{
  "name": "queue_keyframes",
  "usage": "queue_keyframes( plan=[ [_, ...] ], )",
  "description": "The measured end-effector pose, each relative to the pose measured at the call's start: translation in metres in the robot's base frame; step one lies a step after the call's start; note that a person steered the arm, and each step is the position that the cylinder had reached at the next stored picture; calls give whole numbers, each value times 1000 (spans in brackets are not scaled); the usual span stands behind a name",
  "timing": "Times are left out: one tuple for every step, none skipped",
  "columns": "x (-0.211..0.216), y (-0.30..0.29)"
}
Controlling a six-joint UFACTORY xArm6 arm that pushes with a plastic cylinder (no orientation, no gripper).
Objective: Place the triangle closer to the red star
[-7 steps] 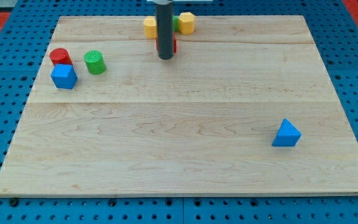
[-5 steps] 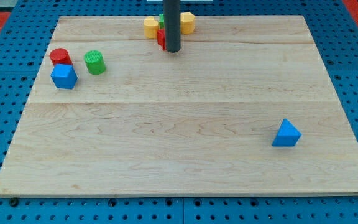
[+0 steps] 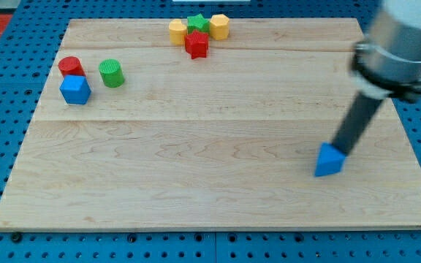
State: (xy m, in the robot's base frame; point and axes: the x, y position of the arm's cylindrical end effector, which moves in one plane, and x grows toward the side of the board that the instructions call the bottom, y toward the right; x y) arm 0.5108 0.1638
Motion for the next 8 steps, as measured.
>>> queue_keyframes(
  plan=[
    [35,18],
    [35,-16],
    [-15,-84],
    [-52,-146],
    [-97,-183],
    [-118,-160],
    [-120,-124],
    [-152,-138]
  ],
)
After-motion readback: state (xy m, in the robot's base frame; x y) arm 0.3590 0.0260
